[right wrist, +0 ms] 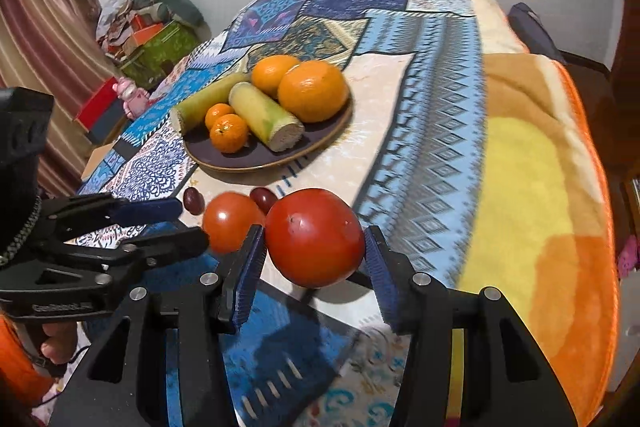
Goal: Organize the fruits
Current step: 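Grasp a large red tomato with the left tool while the right tool grasps another tomato, then carry both tomatoes onto the purple plate and open both tools, then withdraw both tools from the plate toward the small tomato on the quilt, then grasp the small red tomato on the quilt with the left tool, then carry the small tomato onto the purple plate and open the left tool, then withdraw the left tool from the plate toward the dark grapes, then grasp a dark red grape with the left tool while the right tool grasps another grape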
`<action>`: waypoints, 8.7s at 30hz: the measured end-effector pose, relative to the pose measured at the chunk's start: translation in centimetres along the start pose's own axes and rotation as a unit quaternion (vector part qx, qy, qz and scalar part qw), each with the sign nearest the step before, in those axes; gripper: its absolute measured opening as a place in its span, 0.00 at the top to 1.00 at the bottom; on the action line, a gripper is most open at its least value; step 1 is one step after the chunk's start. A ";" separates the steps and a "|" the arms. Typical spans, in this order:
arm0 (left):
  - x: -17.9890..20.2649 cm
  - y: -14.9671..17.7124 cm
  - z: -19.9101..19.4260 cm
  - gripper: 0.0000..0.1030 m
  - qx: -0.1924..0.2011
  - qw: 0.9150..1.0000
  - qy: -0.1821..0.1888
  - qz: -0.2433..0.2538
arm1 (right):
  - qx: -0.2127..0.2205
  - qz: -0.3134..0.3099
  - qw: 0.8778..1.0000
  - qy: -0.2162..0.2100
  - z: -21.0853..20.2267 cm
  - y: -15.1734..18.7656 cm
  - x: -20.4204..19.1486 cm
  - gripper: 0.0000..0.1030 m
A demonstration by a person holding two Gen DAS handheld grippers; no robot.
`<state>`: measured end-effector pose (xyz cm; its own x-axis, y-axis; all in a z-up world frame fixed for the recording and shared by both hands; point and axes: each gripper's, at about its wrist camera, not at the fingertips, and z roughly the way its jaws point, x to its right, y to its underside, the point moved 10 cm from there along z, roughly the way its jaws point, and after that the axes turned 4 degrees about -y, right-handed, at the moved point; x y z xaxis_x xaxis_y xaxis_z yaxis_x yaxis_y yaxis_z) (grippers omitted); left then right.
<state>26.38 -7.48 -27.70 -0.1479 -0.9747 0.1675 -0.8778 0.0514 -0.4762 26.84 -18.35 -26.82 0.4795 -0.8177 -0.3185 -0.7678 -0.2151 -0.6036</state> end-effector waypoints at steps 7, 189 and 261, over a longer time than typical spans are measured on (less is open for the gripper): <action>0.8 -0.9 2.4 0.49 -0.001 0.999 -0.044 0.019 | 0.012 0.019 1.000 0.006 -1.3 0.3 1.4 0.54; -17.0 -16.3 2.0 0.54 0.089 0.993 -0.069 -0.018 | 0.101 -0.035 0.994 0.016 0.9 -8.7 0.2 0.45; -5.8 -1.1 3.0 0.79 0.010 0.999 -0.031 0.043 | -0.018 -0.053 0.998 -0.010 7.8 -1.9 -3.3 0.74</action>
<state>29.57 -2.57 -30.71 -0.1932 -0.9785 0.0729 -0.8541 0.1312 -0.5032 30.01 -11.04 -30.33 0.5665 -0.7790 -0.2687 -0.7272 -0.3192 -0.6077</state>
